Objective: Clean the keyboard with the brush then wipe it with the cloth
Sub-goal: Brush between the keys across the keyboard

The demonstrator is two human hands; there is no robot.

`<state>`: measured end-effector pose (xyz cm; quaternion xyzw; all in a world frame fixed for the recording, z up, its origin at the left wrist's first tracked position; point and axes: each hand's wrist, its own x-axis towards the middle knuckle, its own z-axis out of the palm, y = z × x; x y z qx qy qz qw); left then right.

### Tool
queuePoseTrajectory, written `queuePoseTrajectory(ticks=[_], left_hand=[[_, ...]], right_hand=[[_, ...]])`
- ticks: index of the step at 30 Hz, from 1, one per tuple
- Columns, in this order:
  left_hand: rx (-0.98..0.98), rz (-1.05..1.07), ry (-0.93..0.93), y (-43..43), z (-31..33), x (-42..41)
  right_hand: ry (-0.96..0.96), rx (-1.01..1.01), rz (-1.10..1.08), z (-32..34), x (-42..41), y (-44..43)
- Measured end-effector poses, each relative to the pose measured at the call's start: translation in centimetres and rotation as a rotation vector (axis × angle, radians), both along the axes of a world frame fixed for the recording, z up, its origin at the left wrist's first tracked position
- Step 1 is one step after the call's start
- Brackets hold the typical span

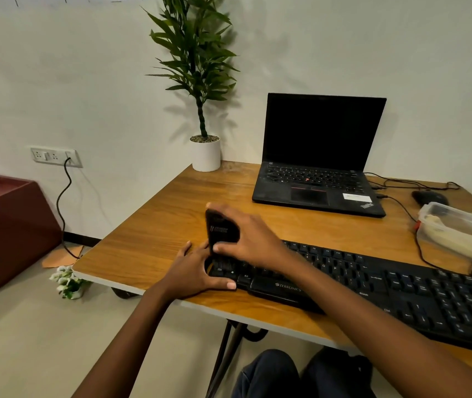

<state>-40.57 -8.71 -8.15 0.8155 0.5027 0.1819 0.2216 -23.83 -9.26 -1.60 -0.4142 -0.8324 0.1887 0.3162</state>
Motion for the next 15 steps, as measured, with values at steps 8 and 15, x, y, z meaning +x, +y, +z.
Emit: queuePoseTrajectory(ticks=[8, 15], left_hand=[[0.003, -0.002, 0.017, 0.3, -0.4, -0.1], [0.009, -0.027, 0.013, 0.3, -0.5, -0.2]], right_hand=[[0.002, 0.065, -0.021, 0.5, 0.1, 0.4], [0.049, -0.027, 0.088, -0.4, -0.1, -0.6]])
